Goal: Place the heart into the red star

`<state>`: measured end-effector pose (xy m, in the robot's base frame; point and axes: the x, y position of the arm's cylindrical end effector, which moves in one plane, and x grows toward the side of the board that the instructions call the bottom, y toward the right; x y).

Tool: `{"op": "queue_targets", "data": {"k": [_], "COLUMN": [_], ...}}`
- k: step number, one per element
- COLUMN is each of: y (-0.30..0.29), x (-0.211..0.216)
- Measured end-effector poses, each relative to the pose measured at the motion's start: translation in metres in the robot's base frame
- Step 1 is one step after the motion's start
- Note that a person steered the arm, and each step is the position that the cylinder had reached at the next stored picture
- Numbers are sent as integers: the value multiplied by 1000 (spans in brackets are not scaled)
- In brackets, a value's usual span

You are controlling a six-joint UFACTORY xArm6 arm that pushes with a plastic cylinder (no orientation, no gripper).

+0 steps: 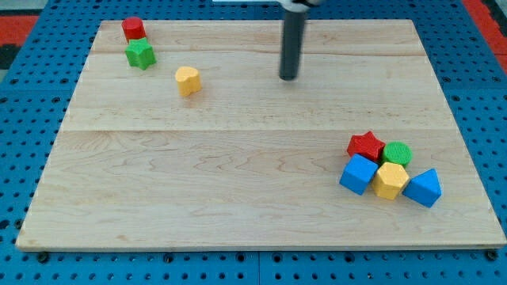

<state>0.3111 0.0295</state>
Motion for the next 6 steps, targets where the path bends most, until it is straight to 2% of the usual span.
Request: {"op": "queue_targets", "data": {"k": [1,2,3,4,5,6], "y": [-76,-152,-160,-85,-49,-92], "x": [-18,-4,23,65,85,72]}}
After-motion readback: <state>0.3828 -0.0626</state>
